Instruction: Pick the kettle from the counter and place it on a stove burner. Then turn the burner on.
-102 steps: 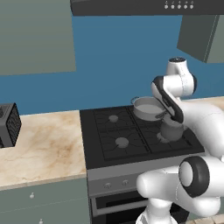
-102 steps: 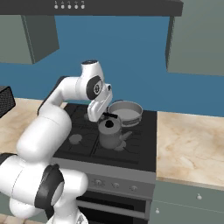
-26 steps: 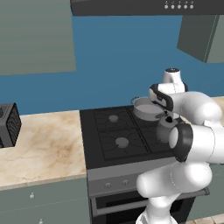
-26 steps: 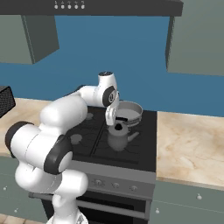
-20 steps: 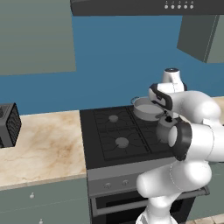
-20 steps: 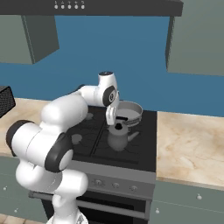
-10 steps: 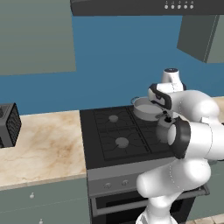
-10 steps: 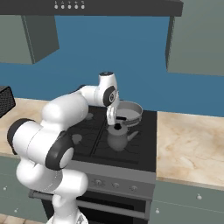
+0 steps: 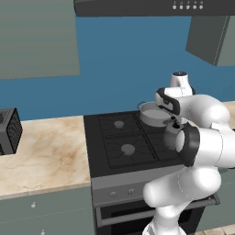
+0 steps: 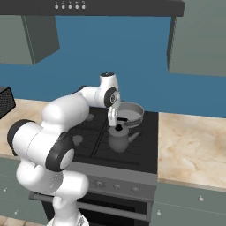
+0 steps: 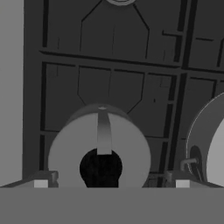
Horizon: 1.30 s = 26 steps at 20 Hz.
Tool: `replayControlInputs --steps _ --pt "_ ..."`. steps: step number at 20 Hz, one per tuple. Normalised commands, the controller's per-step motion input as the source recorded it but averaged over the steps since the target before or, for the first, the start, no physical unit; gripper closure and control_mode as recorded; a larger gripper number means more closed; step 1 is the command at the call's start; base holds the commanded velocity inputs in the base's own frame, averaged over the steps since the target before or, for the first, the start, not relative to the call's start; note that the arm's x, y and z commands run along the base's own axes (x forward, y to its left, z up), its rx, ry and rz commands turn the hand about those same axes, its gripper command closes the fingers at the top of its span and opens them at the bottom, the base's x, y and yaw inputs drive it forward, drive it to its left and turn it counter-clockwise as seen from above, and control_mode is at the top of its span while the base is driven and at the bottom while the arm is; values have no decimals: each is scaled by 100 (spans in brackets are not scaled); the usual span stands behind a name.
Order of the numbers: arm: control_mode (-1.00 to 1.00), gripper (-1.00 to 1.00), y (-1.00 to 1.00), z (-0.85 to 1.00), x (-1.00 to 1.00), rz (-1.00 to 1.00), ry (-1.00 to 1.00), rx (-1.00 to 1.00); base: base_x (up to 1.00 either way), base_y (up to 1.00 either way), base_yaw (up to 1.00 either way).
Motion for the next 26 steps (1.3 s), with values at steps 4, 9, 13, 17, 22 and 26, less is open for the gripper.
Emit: replayControlInputs --steps 4,9,13,17,22,26 --pt "-100 -100 -4 13 0 0 -1 0 0 0 0" --pt "-100 -100 -1 31 -1 0 -5 0 0 0 0" --pt "-100 -100 0 31 -16 2 -10 0 0 0 0" --pt "-100 -100 -4 30 -43 4 -15 0 0 0 0" --pt "-100 -100 -18 32 -68 1 -19 2 0 0 0" --pt "-100 -100 -16 35 -76 0 -15 7 0 0 0"
